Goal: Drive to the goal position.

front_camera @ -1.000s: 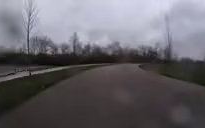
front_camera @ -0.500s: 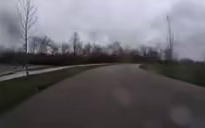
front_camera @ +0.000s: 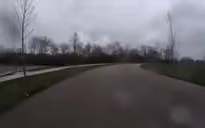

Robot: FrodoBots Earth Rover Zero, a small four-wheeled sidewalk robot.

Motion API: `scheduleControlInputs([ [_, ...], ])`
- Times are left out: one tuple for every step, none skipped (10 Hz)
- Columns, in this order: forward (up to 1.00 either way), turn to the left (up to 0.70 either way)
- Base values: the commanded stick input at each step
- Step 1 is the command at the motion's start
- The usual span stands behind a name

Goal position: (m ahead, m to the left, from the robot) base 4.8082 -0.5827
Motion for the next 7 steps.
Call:
scheduleControlInputs([
  [0.70,0.00],
  [0.70,0.00],
  [0.70,0.00],
  [0.70,0.00],
  [0.70,0.00],
  [0.70,0.00],
  [0.70,0.00],
])
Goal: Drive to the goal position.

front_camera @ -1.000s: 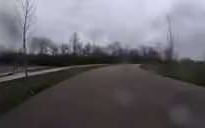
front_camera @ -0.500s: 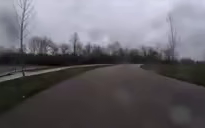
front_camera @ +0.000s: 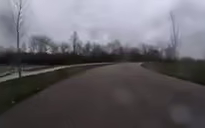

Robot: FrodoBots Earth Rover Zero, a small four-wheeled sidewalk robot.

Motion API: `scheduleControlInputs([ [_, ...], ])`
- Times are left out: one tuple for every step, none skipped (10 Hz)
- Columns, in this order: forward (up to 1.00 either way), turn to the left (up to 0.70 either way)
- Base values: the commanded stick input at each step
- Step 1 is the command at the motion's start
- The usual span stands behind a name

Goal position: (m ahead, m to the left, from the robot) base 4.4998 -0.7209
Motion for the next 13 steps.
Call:
scheduleControlInputs([
  [0.70,0.00],
  [0.70,0.00],
  [0.70,0.00],
  [0.70,0.00],
  [0.70,0.00],
  [0.70,0.00],
  [0.70,0.00],
  [0.70,0.00],
  [0.70,0.00],
  [0.70,0.00],
  [0.70,0.00],
  [0.70,0.00],
  [0.70,0.00],
])
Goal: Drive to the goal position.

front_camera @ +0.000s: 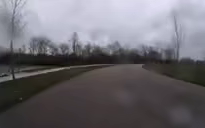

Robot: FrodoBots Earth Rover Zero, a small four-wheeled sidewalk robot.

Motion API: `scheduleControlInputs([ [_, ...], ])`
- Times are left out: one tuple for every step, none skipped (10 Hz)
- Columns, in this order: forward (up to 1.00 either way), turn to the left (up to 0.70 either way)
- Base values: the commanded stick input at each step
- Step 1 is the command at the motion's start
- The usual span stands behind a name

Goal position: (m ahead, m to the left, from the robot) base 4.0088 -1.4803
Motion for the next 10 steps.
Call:
scheduleControlInputs([
  [0.70,0.00],
  [0.70,0.00],
  [0.70,0.00],
  [0.70,0.00],
  [0.70,0.00],
  [0.70,0.00],
  [0.70,0.00],
  [0.70,0.00],
  [0.70,0.00],
  [0.70,0.00],
])
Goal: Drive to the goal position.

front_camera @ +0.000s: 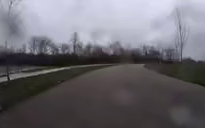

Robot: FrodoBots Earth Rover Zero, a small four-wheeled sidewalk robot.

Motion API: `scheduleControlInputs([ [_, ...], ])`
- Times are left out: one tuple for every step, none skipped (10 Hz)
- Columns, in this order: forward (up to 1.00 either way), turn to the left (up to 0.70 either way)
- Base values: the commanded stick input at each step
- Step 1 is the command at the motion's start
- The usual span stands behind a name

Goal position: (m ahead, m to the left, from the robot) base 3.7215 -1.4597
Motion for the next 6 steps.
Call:
scheduleControlInputs([
  [0.70,0.00],
  [0.70,0.00],
  [0.70,0.00],
  [0.70,0.00],
  [0.70,0.00],
  [0.70,0.00],
])
